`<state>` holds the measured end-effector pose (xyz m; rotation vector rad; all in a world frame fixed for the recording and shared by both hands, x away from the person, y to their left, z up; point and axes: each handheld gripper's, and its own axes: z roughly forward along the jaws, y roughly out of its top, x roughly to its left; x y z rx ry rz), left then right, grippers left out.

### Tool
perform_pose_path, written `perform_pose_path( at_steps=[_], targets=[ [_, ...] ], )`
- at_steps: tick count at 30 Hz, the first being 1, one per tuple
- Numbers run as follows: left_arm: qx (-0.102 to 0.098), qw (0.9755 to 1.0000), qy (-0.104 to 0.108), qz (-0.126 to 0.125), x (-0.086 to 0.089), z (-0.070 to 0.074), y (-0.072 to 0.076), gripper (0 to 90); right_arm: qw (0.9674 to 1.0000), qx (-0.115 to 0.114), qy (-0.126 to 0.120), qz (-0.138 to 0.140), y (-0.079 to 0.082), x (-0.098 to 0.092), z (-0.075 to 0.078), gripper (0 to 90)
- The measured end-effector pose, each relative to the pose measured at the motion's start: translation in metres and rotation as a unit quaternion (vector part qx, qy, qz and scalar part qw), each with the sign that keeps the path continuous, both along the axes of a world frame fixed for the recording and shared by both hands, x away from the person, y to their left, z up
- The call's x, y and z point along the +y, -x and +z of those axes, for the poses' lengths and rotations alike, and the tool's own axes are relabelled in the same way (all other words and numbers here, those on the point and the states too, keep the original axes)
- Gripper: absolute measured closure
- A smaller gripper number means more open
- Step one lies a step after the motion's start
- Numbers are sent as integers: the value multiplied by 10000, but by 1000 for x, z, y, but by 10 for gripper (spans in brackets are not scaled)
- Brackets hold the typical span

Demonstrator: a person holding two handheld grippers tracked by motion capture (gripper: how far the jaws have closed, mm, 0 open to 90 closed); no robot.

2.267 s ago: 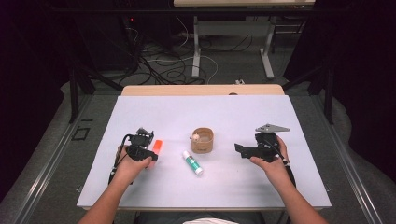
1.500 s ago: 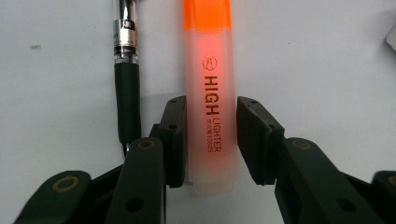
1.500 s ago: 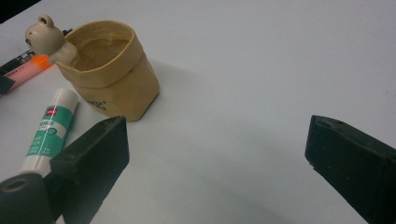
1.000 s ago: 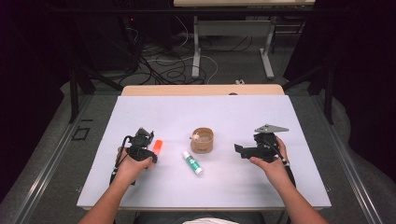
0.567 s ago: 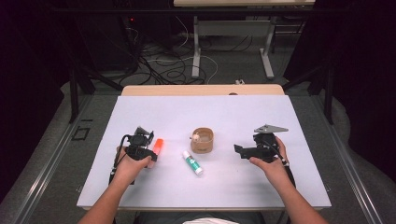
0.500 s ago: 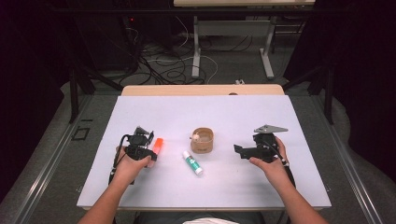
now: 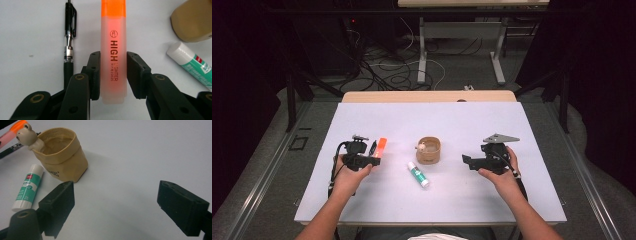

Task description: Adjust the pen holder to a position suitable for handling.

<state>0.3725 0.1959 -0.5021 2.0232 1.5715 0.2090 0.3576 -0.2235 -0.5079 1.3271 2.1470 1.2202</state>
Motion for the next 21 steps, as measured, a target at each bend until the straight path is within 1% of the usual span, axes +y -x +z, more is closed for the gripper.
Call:
perform_pose_path(
  at_steps=[1,2,3,4,5,6,7,8,9,10,12,13,14,16,17,19,21],
  targets=[
    [-57,10000,19,-19,0,1,1,662,10000,-11,-4,1,0,0,0,147],
    [-168,9998,44,-21,0,2,1,662,10000,-1,-18,19,0,1,0,147],
    [-214,9997,93,-20,1,3,2,662,10000,-21,3,23,0,1,0,148],
    [-274,9996,90,-32,1,4,3,663,10000,-23,1,31,0,1,0,149],
    [-383,9992,112,-33,0,5,4,662,10000,-23,-8,40,0,1,0,149],
    [-441,9989,124,-59,0,6,5,663,10000,-7,-34,40,0,2,0,152],
    [-457,9988,153,-117,1,8,6,663,10000,-22,-28,55,0,2,0,154],
    [-571,9982,156,-122,0,9,7,663,10000,-29,-36,62,0,3,0,155],
    [-604,9979,200,-149,0,11,9,663,9999,-33,-31,91,0,3,1,157],
    [-717,9971,220,-143,-1,12,10,663,9999,-36,-44,92,1,4,1,161],
    [-793,9963,247,-207,-2,15,13,663,9999,-55,-74,122,1,5,2,168],
    [-888,9954,283,-225,-3,16,14,662,9999,-72,-72,127,2,6,2,169],
    [-937,9949,313,-214,-4,17,15,663,9999,-86,-65,133,2,6,2,171],
    [-1055,9934,350,-273,-5,19,18,662,9998,-63,-44,156,2,8,3,175],
    [-1148,9924,358,-267,-6,19,19,663,9998,-61,-59,165,3,9,3,176],
    [-1262,9909,343,-332,-6,22,21,663,9997,-77,-83,216,3,11,3,188],
    [-1379,9892,372,-338,-6,23,23,663,9997,-19,-111,238,3,13,4,208]
  ],
)
